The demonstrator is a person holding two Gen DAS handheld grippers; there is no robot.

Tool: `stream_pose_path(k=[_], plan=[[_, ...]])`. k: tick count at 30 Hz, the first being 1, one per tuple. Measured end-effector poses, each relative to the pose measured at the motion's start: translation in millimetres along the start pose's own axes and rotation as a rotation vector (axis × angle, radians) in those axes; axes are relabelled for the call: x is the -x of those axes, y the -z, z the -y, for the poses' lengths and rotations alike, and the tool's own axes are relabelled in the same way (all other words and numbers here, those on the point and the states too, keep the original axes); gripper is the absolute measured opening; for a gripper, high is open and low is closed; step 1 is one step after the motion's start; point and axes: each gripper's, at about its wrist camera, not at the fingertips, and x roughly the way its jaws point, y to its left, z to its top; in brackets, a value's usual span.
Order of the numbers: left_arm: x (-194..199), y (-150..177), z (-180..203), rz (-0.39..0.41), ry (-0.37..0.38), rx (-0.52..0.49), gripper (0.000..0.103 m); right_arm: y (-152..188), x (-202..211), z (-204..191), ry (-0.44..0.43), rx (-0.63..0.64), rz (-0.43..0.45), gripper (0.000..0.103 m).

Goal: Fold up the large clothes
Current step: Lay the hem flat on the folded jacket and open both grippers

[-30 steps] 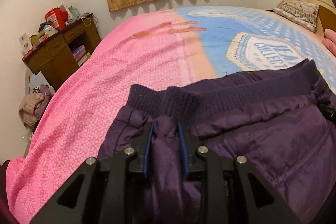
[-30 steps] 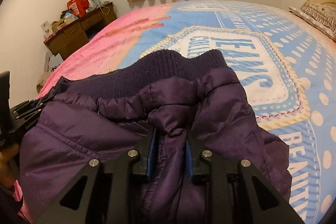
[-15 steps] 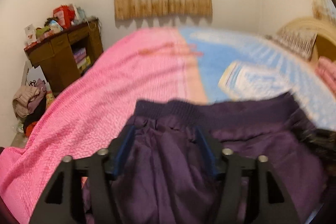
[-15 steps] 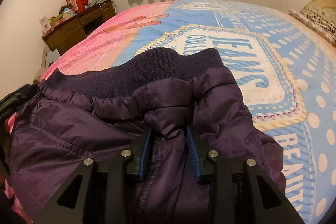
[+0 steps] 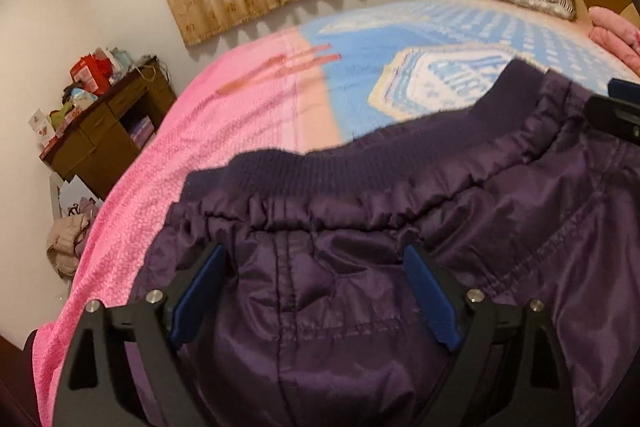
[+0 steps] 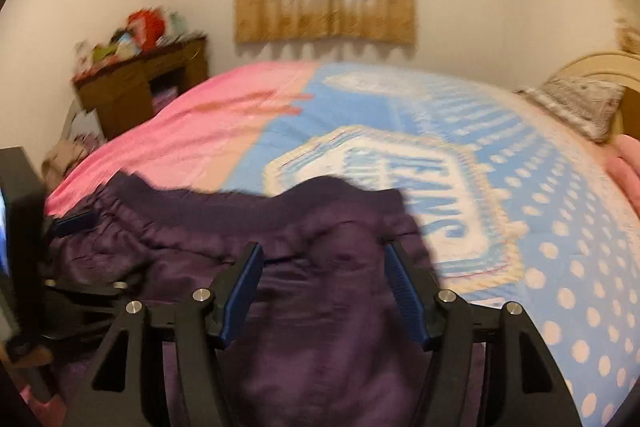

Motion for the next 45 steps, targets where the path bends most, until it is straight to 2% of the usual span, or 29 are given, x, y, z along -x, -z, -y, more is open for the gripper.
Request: stream_pose_path(k=[1,4,8,10,15,22,29,45], plan=[[-1.7,-0.5,-2.8,-0.009,0.008,0.022,0.094,-0.2,-5.3,-3.0,0.005,0.008,-0.008,0.063],[-0.4,7.5,-14.9,-0.018,0.048,0.1,0.095,14.2,-36.2,-3.6,0.044,0.051,-0.108,0.063],[-2.1,17.5,-29.9,-0.039,0.109,0.194,0.095,31.9,-44.3,18.3,-0.004,-0.017,-0.107,0.066],[-3.8,18.6,-27.2,-0.053,0.103,0.189,0.095,33.6,-47.8,19.5,-0.01,-0.019,-0.116,0.067],[-8.2,15.3,-15.3,-0.082,0.04,0.137,0.097,32.6,-56.5,6.9,0.041,0.054,-0.162,0.069],[-9.5,13.3,-8.3,-0.082,-0.026,0.094,0.099,33.6,-58.0,1.9,0.08,0.089,-0.165,0.071],[-9.2,15.7,-8.6,-0.084,-0.043,0.091,0.1,33.0,-59.5,-1.9,0.098,0.11,-0.173,0.072],[-9.0,13.7,-12.1,-0.075,-0.017,0.105,0.1,32.8,-59.0,-2.9,0.106,0.117,-0.166,0.072]])
